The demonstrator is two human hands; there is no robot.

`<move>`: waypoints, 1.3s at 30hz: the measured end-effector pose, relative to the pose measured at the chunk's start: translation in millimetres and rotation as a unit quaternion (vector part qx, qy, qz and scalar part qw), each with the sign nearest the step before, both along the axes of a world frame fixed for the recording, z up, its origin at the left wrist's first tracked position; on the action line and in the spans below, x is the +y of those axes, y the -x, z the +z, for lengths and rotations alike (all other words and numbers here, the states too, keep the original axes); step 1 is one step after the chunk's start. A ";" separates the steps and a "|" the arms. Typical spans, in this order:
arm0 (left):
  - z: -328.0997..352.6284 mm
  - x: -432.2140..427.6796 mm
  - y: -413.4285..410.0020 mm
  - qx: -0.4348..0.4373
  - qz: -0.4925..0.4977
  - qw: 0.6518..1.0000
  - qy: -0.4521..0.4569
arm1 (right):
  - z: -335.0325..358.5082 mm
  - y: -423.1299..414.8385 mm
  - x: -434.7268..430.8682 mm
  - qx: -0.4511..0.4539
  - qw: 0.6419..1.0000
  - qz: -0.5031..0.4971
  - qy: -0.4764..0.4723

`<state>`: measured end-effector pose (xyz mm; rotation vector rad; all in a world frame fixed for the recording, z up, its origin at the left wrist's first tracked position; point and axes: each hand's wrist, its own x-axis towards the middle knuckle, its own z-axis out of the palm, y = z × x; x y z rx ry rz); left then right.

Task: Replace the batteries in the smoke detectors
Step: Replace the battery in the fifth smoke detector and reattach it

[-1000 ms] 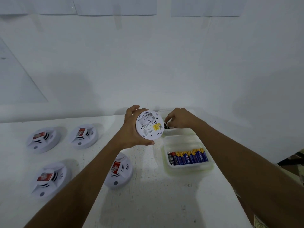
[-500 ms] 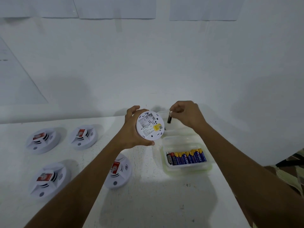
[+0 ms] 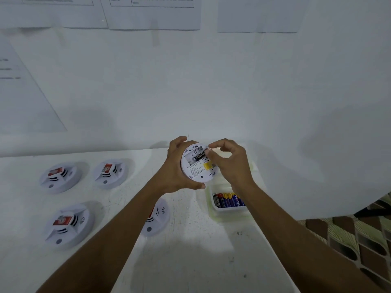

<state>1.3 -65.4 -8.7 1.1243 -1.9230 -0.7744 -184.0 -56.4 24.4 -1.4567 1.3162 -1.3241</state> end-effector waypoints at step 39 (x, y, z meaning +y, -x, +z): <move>-5.5 -8.1 -42.2 -0.029 0.032 0.998 -0.045 | -17.6 21.4 -98.5 0.421 0.870 0.207 -0.151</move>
